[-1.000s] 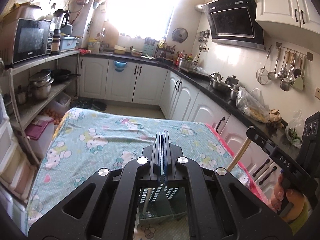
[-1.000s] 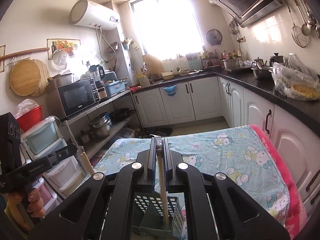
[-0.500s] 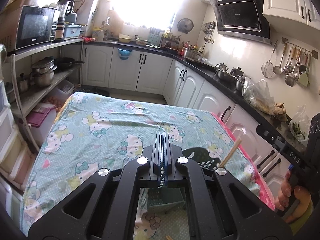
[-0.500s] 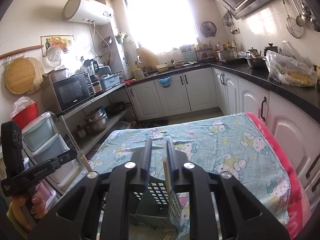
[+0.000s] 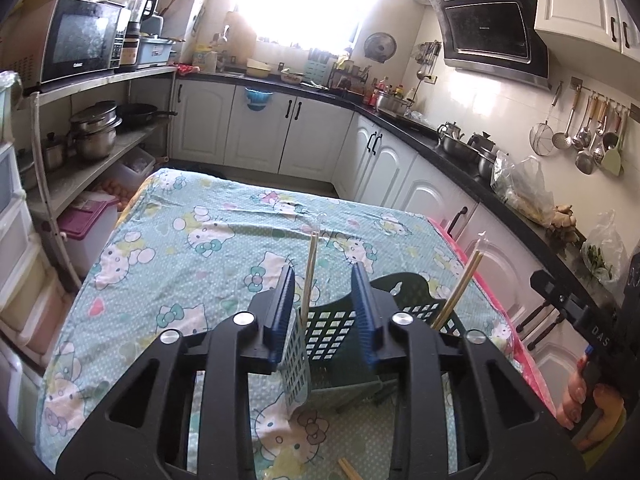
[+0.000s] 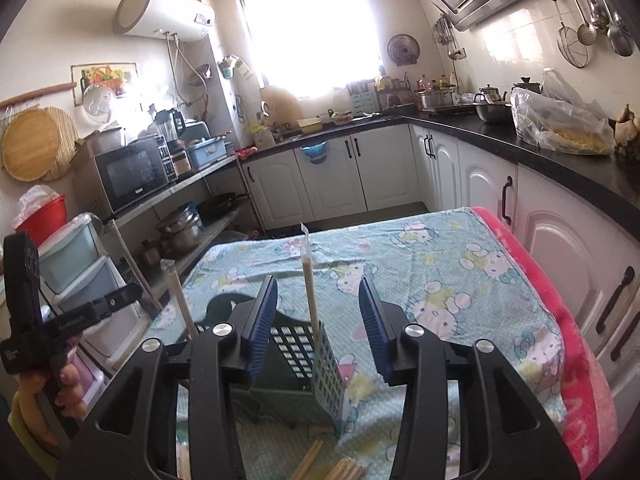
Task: Organize utensils
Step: 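Open both grippers to drop the chopsticks upright into the green basket, then move both grippers back down to the remaining chopstick pile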
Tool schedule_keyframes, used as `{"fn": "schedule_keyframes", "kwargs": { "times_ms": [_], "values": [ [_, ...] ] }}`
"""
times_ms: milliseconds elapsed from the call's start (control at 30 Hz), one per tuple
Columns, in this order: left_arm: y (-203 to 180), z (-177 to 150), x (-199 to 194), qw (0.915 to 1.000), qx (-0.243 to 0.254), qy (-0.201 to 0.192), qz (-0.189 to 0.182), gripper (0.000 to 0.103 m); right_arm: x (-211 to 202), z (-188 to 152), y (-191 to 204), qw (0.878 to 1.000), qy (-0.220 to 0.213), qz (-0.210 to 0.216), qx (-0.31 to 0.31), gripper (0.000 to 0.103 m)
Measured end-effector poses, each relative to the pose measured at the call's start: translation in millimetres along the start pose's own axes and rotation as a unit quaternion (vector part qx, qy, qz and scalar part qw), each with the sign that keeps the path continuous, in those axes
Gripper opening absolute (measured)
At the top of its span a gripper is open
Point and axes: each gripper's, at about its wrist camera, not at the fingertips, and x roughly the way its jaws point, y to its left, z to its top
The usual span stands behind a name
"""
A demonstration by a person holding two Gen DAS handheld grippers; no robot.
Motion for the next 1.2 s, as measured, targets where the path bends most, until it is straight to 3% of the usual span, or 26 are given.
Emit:
{"fn": "schedule_keyframes", "kwargs": {
  "times_ms": [267,533,633,1200],
  "values": [
    [-0.4,-10.5,-10.0,1.0,-0.002,-0.006,0.001,0.051,-5.0,-18.1,4.7,1.0,0.01,-0.002,-0.015,0.054],
    [-2.0,-21.7,-28.3,0.9997,-0.005,-0.024,0.003,0.084,-14.6,-30.3,8.2,1.0,0.013,0.001,-0.022,0.063],
    [-2.5,-27.2,-35.1,0.9996,-0.008,-0.028,0.001,0.091,-17.6,-34.9,8.1,1.0,0.016,0.0,-0.022,0.066],
    [-0.3,-67.6,-56.0,0.9997,-0.006,-0.022,0.009,0.092,-37.8,-61.7,7.9,0.999,0.031,-0.003,-0.03,0.069]
  ]
}}
